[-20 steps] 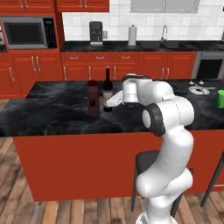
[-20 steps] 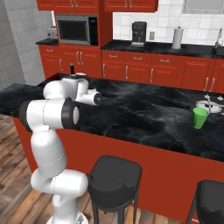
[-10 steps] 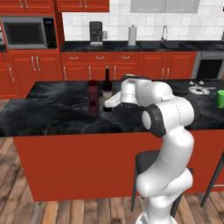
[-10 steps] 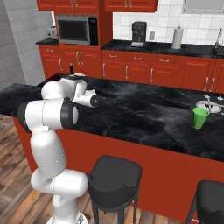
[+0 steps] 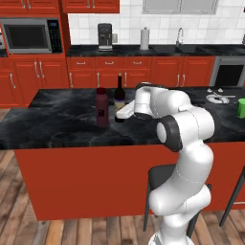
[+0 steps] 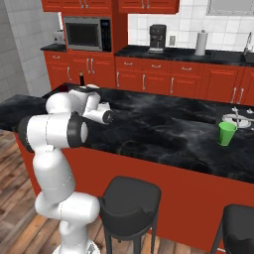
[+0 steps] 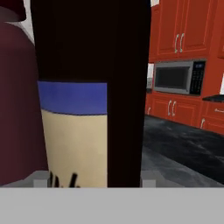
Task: Place the drinks on the dining counter in a tight cluster.
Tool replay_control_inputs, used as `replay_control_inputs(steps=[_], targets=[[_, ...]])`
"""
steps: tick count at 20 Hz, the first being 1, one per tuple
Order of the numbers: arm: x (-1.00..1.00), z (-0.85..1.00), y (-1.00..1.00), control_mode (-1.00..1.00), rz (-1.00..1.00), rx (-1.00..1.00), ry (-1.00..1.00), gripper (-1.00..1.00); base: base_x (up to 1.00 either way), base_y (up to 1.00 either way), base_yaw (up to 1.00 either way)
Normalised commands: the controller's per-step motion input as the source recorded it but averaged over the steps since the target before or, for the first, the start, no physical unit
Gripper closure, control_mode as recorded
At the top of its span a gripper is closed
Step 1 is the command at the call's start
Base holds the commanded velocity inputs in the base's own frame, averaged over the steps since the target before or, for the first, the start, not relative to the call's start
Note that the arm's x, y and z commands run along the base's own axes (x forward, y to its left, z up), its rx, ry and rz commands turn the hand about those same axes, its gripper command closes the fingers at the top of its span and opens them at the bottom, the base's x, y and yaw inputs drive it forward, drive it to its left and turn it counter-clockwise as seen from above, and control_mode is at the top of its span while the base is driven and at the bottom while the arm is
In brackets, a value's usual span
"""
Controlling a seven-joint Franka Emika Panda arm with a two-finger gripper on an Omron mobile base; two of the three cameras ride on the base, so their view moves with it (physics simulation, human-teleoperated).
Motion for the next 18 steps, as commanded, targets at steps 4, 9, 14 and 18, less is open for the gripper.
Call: replay_control_inputs(steps=[4, 9, 14, 18], targets=[[-0.11, -0.11, 0.0, -1.0, -0.04, 0.0, -0.02, 1.0, 0.0, 0.0, 0.0], [-0.16, 0.0, 0.0, -1.0, -0.03, -0.01, 0.07, 1.0, 0.0, 0.0, 0.0], [-0.01, -0.05, 0.0, -1.0, -0.01, -0.01, 0.16, 1.0, 0.0, 0.0, 0.0], [0.0, -0.29, 0.0, -1.0, -0.01, 0.0, 0.03, 1.0, 0.0, 0.0, 0.0]])
